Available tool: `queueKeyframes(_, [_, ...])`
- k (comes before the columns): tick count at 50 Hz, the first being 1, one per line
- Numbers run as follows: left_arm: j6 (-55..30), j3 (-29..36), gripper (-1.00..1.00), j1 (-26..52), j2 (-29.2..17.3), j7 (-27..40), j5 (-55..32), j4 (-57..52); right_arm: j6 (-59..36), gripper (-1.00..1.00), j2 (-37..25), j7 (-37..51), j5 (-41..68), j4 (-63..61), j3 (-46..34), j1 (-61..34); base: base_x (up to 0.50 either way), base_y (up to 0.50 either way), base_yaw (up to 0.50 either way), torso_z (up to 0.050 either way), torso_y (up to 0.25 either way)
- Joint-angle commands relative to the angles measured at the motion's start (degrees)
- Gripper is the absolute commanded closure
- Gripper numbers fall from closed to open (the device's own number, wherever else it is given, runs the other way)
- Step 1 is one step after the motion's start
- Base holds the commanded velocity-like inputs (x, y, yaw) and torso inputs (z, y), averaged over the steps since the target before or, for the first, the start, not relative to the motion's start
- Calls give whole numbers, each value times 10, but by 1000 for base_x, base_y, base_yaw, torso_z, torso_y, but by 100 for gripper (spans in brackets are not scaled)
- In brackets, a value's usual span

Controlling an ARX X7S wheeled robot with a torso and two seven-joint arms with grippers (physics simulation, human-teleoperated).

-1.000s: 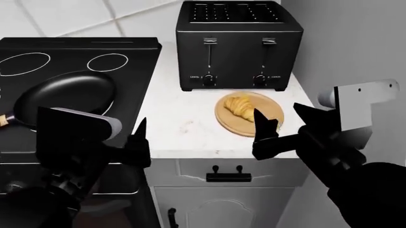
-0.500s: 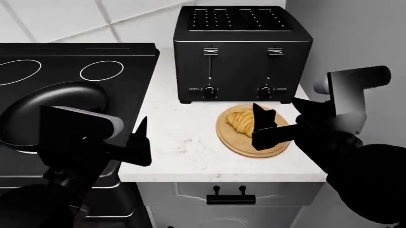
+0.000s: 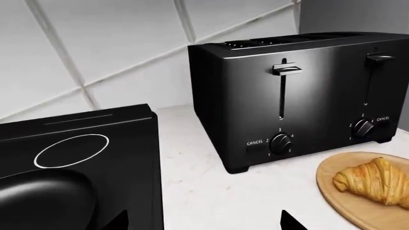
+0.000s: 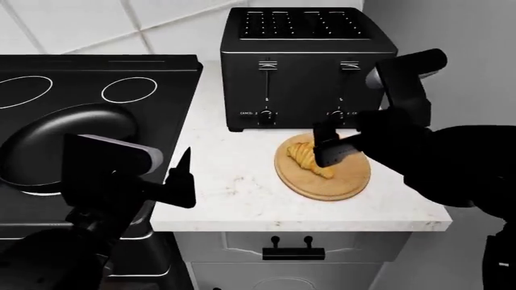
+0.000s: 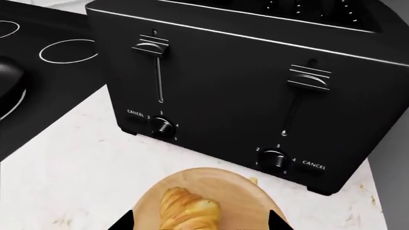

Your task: Pick the croissant and place it on the pan. Then turn on the stove to warm the croissant.

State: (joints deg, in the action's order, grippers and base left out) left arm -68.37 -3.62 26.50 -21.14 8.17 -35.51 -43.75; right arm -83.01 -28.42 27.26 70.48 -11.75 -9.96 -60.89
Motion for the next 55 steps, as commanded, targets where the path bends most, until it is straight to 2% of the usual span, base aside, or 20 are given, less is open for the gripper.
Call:
queueKeyframes(1, [27,19,-100,-3,-6,-2,14,12,17,-100,-11,-76,-52,79,-85,-55,0,0,0,0,0])
queueKeyframes(15, [79,28,-100,-15,-9,-17,27,33,43,-100,-7,-163,-112,166,-179,-113,0,0,0,0,0])
queueKeyframes(55, [135,12,-100,-50,-9,-33,25,78,56,-100,24,-220,-147,226,-288,-141,0,0,0,0,0])
